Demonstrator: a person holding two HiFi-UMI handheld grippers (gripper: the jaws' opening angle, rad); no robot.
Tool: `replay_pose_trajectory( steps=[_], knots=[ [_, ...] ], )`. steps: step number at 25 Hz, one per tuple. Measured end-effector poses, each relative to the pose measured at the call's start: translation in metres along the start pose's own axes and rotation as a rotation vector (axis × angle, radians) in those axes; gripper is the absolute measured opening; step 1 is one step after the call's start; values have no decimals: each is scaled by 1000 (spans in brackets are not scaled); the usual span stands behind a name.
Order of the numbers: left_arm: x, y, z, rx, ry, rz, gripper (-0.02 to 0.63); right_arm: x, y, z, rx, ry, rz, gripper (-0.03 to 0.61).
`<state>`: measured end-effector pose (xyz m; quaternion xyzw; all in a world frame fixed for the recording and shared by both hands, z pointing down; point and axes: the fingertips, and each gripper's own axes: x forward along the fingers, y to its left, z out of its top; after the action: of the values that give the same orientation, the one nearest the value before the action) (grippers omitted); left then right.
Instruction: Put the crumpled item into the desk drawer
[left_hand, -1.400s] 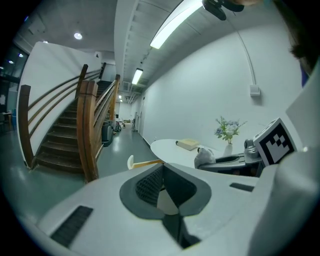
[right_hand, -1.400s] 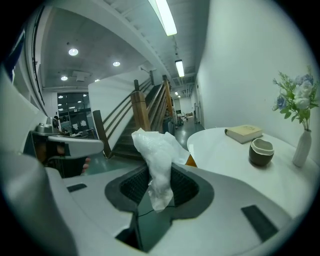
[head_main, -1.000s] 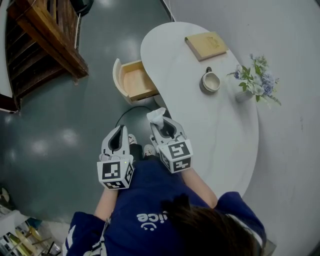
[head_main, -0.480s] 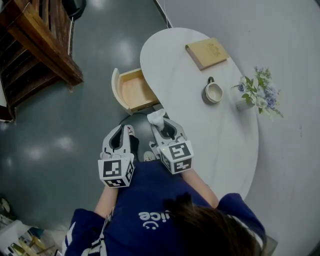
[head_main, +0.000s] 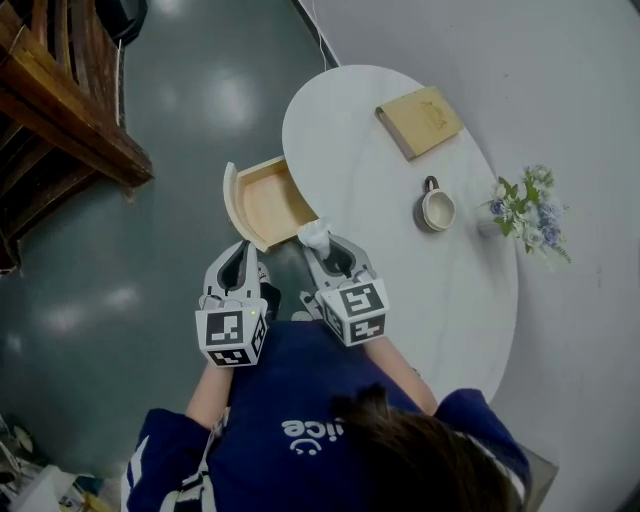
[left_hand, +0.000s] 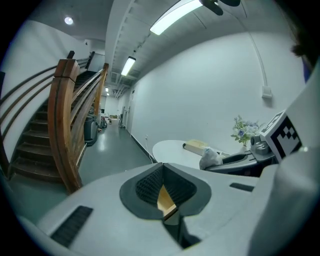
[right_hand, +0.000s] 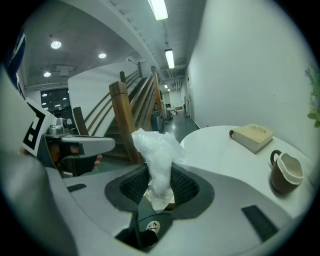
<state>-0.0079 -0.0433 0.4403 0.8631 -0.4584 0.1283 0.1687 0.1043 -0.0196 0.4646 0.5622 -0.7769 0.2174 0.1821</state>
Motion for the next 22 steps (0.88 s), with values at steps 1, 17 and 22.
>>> replay_pose_trajectory(
  steps=[1, 17, 22],
  knots=[
    [6, 6, 3, 3, 3, -11, 5, 7, -1, 3, 5, 7, -9, 133],
    [60, 64, 28, 35, 34, -112, 5, 87, 3, 33, 19, 75, -62, 133],
    [60, 69, 27, 25, 38, -89, 5, 102, 2, 27, 7, 119, -38, 135]
  ],
)
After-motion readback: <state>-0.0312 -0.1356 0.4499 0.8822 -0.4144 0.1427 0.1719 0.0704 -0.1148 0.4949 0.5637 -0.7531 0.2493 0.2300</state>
